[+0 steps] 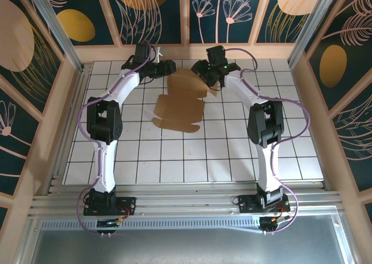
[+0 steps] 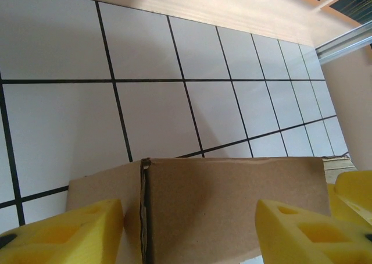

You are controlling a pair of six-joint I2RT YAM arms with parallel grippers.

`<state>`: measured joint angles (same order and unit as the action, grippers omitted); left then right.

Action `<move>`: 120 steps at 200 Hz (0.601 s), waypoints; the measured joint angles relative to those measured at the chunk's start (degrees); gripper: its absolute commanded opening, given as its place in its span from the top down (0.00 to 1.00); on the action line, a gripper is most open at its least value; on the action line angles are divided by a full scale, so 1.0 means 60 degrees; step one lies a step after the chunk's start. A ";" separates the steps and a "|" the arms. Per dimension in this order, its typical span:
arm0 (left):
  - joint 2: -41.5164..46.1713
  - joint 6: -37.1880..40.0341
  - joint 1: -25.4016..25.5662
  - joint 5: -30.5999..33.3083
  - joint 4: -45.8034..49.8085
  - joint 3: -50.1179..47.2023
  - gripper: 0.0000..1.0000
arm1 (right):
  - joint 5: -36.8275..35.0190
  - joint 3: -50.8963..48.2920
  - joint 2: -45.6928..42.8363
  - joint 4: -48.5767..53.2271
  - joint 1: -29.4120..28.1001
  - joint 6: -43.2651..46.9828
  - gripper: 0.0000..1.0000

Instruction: Fold the paper box

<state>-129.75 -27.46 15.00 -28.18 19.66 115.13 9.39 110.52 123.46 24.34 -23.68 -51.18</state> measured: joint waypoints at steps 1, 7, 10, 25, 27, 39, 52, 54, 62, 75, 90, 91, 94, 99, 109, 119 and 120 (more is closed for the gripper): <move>0.0000 -0.0004 0.0000 -0.0007 -0.0004 -0.0004 0.39 | 0.0007 0.0000 0.0000 -0.0007 0.0000 0.0007 0.44; 0.0000 -0.0022 0.0000 -0.0029 -0.0018 -0.0011 0.39 | 0.0055 0.0000 0.0011 -0.0058 0.0000 -0.0044 0.46; 0.0000 -0.0044 0.0000 -0.0036 -0.0022 -0.0011 0.39 | 0.0095 -0.0011 0.0018 -0.0109 0.0000 -0.0073 0.48; 0.0000 -0.0095 0.0000 -0.0073 -0.0029 -0.0011 0.39 | 0.0255 -0.0168 0.0033 -0.0521 -0.0007 -0.0270 0.52; 0.0000 -0.0106 0.0000 -0.0080 -0.0033 -0.0011 0.39 | 0.0280 -0.0208 0.0033 -0.0579 -0.0011 -0.0288 0.52; 0.0000 -0.0142 0.0015 -0.0091 -0.0036 -0.0011 0.39 | 0.0437 -0.0466 0.0040 -0.0973 -0.0029 -0.0448 0.52; 0.0000 -0.0182 0.0033 -0.0087 -0.0062 -0.0011 0.39 | 0.0565 -0.0732 0.0091 -0.1351 -0.0076 -0.0583 0.53; 0.0000 -0.0189 0.0036 -0.0084 -0.0069 -0.0011 0.39 | 0.0576 -0.0754 0.0098 -0.1384 -0.0084 -0.0594 0.53; 0.0000 -0.0193 0.0036 -0.0044 -0.0073 -0.0011 0.39 | 0.0634 -0.0834 0.0149 -0.1599 -0.0120 -0.0637 0.57; 0.0000 -0.0193 0.0015 0.0004 -0.0084 -0.0011 0.39 | 0.0634 -0.0889 0.0175 -0.1905 -0.0146 -0.0707 0.58; 0.0000 -0.0193 0.0000 0.0029 -0.0084 -0.0015 0.38 | 0.0623 -0.0911 0.0178 -0.2065 -0.0157 -0.0721 0.58; 0.0000 -0.0189 0.0000 0.0029 -0.0087 -0.0015 0.38 | 0.0623 -0.0914 0.0178 -0.2073 -0.0157 -0.0718 0.58; 0.0000 -0.0189 0.0000 0.0029 -0.0087 -0.0015 0.38 | 0.0619 -0.0914 0.0178 -0.2073 -0.0160 -0.0718 0.58; 0.0000 -0.0189 0.0000 0.0033 -0.0091 -0.0022 0.38 | 0.0605 -0.0936 0.0178 -0.2091 -0.0164 -0.0714 0.58; 0.0000 -0.0189 0.0000 0.0033 -0.0098 -0.0040 0.38 | 0.0586 -0.0958 0.0178 -0.2095 -0.0171 -0.0707 0.58; 0.0000 -0.0189 0.0000 0.0029 -0.0102 -0.0047 0.38 | 0.0517 -0.0965 0.0178 -0.2095 -0.0178 -0.0670 0.56; 0.0000 -0.0189 0.0000 0.0033 -0.0102 -0.0047 0.38 | 0.0517 -0.0965 0.0178 -0.2098 -0.0178 -0.0670 0.55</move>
<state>-129.75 -28.60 15.00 -27.99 19.05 114.85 12.49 104.73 124.53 11.75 -24.75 -55.20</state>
